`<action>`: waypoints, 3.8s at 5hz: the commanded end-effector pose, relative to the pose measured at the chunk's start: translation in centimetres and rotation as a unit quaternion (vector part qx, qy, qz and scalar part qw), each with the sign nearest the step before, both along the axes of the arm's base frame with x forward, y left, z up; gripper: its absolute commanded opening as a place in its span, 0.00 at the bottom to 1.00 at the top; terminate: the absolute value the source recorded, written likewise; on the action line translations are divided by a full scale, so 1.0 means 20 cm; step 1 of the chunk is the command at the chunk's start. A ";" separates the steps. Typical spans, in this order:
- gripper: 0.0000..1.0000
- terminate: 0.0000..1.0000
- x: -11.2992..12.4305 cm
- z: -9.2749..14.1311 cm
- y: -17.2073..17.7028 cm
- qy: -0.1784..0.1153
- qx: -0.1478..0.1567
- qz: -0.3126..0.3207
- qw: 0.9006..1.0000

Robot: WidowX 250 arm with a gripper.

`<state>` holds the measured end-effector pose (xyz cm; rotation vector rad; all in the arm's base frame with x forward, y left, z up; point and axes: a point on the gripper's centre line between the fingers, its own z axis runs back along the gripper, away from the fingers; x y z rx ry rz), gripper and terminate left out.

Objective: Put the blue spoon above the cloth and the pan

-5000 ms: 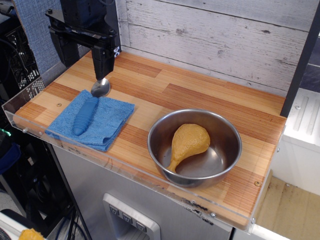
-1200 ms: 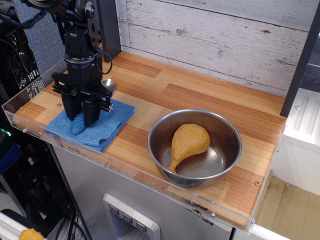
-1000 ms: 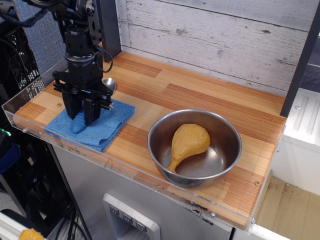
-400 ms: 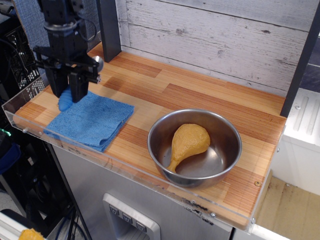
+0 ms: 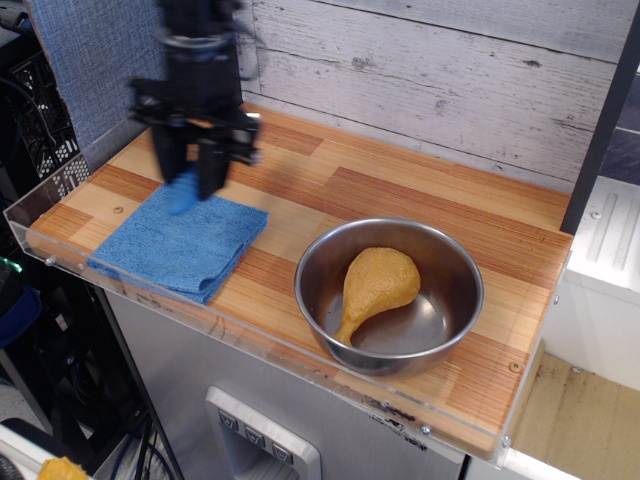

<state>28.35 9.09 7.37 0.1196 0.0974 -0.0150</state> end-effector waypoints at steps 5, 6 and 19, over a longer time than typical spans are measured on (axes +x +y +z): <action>0.00 0.00 0.35 -0.16 -0.34 0.061 0.034 -0.065 0.995; 0.00 0.00 0.37 -0.23 -0.28 0.081 0.035 -0.072 0.993; 1.00 0.00 -0.02 0.29 0.08 -0.088 -0.006 -0.050 0.995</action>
